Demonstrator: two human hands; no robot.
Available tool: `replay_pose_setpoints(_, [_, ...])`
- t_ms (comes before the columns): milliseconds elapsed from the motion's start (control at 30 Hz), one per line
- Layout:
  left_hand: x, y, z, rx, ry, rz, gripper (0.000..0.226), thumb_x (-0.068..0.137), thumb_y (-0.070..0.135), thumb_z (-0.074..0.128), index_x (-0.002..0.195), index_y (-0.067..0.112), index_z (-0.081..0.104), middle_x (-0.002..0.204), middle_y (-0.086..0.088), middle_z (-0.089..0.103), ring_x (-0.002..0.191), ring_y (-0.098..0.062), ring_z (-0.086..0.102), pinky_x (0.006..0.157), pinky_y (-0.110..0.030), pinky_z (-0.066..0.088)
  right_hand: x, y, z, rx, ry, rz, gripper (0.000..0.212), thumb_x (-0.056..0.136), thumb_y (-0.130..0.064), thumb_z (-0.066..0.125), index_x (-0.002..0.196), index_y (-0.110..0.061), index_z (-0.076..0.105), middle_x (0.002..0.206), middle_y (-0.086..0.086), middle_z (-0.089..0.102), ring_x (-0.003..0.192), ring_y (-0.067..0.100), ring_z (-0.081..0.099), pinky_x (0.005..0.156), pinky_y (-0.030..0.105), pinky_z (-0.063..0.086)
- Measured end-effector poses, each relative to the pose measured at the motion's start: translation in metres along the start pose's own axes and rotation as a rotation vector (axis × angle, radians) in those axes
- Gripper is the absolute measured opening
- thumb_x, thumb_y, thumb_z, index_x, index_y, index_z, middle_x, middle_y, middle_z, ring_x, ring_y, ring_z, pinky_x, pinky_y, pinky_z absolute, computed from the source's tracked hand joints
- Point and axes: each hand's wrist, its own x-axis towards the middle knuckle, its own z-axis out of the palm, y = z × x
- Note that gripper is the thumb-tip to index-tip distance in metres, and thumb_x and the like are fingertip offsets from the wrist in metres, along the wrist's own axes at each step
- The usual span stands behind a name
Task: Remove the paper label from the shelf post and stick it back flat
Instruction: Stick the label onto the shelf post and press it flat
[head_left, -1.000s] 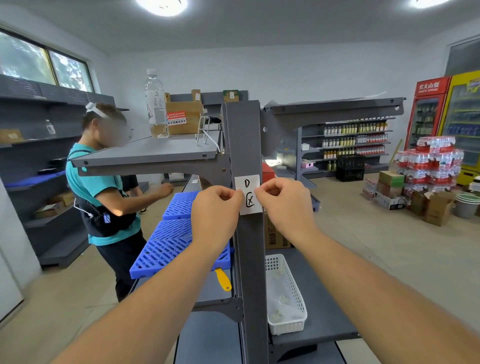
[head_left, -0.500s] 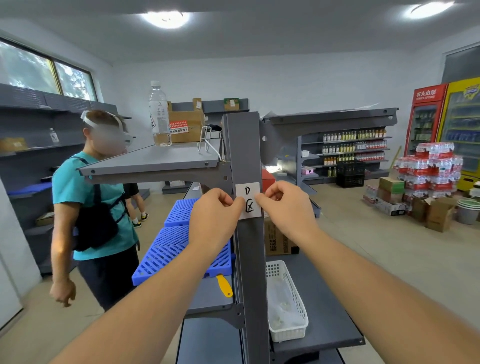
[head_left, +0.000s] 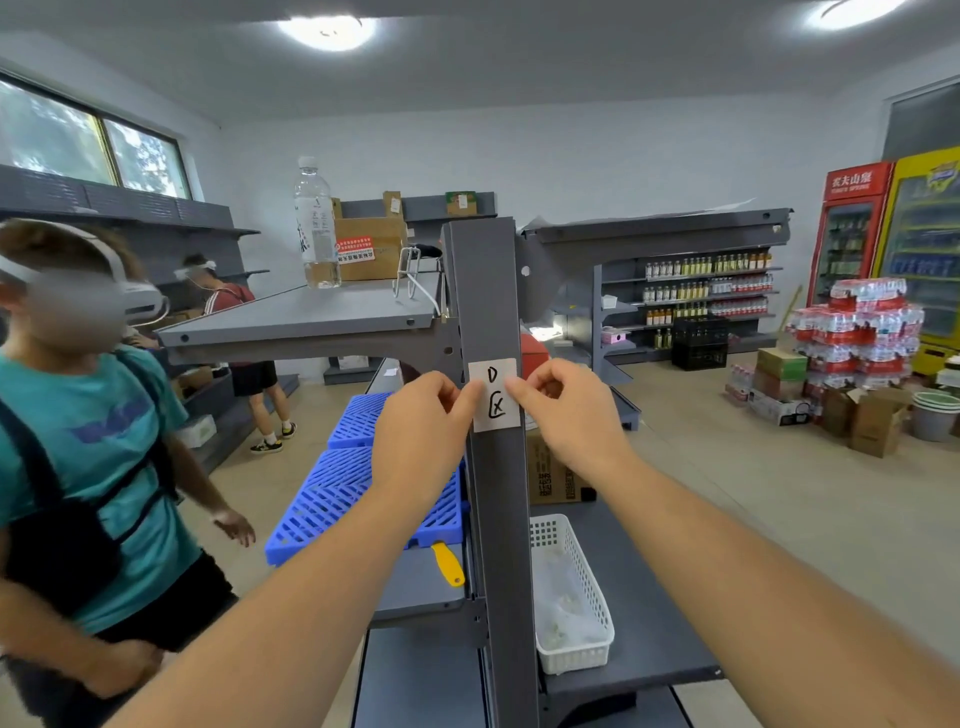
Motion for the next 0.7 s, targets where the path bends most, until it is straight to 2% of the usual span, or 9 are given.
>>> replay_pose_setpoints(133, [-0.012, -0.024, 0.009, 0.152, -0.057, 0.120, 0.039, 0.097, 0.054, 0.058, 0.078, 0.020, 0.061, 0.068, 0.006, 0.059, 0.064, -0.013, 0.056, 0.056, -0.028, 0.044, -0.014, 0.017, 0.003, 0.036, -0.076, 0.028, 0.026, 0.092, -0.046, 0.075, 0.085, -0.022, 0.068, 0.078, -0.009, 0.065, 0.069, 0.003, 0.056, 0.064, 0.019, 0.042])
replay_pose_setpoints(300, [-0.016, -0.030, 0.011, 0.266, -0.075, 0.226, 0.034, 0.099, 0.049, 0.056, 0.084, 0.020, 0.062, 0.078, 0.005, 0.059, 0.071, -0.013, 0.054, 0.061, -0.026, 0.042, -0.023, 0.026, 0.001, -0.017, -0.171, -0.013, 0.021, 0.090, -0.035, 0.080, 0.088, -0.019, 0.067, 0.076, -0.010, 0.060, 0.065, 0.003, 0.050, 0.066, 0.021, 0.043])
replay_pose_setpoints(433, [-0.015, -0.022, 0.011, 0.242, -0.096, 0.202, 0.038, 0.097, 0.055, 0.057, 0.083, 0.020, 0.061, 0.078, 0.006, 0.061, 0.073, -0.013, 0.057, 0.064, -0.030, 0.050, -0.019, 0.019, 0.002, -0.097, -0.134, -0.086, 0.029, 0.089, -0.045, 0.077, 0.086, -0.019, 0.066, 0.077, -0.008, 0.064, 0.065, 0.004, 0.053, 0.063, 0.022, 0.044])
replay_pose_setpoints(533, [-0.014, -0.016, 0.012, 0.297, -0.098, 0.168, 0.048, 0.096, 0.064, 0.051, 0.077, 0.020, 0.059, 0.071, 0.004, 0.061, 0.066, -0.013, 0.057, 0.057, -0.028, 0.044, -0.016, 0.017, 0.002, -0.148, -0.113, -0.100, 0.032, 0.091, -0.050, 0.073, 0.083, -0.021, 0.064, 0.079, -0.006, 0.066, 0.069, 0.005, 0.057, 0.063, 0.022, 0.044])
replay_pose_setpoints(700, [-0.012, -0.024, 0.012, 0.220, -0.123, 0.189, 0.038, 0.099, 0.050, 0.057, 0.080, 0.018, 0.062, 0.071, 0.005, 0.059, 0.067, -0.013, 0.055, 0.060, -0.026, 0.044, -0.015, 0.021, -0.004, -0.099, -0.159, -0.088, 0.022, 0.094, -0.041, 0.073, 0.088, -0.020, 0.069, 0.083, -0.006, 0.068, 0.072, 0.004, 0.057, 0.065, 0.019, 0.042])
